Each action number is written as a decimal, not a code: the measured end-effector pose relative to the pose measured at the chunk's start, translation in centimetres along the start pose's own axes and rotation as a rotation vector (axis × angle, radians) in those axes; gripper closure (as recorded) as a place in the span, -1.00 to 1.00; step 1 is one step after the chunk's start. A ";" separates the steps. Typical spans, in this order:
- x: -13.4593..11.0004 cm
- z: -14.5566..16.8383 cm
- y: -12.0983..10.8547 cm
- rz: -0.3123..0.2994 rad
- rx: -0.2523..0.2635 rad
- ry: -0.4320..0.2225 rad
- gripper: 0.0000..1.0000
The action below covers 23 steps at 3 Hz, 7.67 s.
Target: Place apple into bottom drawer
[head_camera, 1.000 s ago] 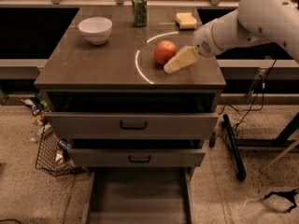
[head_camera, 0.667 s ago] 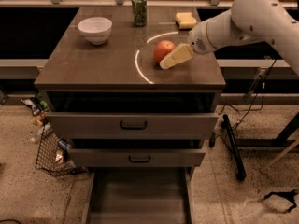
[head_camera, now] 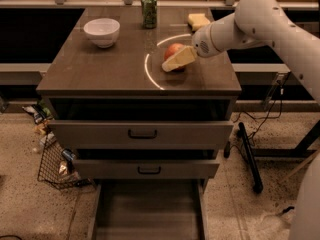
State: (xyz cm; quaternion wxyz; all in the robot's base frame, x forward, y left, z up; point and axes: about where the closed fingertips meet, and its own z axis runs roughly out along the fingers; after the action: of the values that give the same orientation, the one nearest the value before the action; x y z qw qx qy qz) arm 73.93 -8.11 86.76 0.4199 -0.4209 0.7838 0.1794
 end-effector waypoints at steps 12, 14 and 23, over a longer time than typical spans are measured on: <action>8.2 -7.0 29.7 -0.282 -0.332 -0.392 1.00; 15.3 4.8 37.3 -0.318 -0.368 -0.312 1.00; 42.6 25.4 35.7 -0.340 -0.295 -0.049 1.00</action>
Offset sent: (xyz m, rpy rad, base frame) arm 0.0133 0.0065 0.0073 0.0486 -0.0576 0.0308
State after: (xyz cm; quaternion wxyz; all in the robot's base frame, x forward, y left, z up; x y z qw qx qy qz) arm 45.37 7.04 34.88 0.3969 -0.5991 0.6566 0.2289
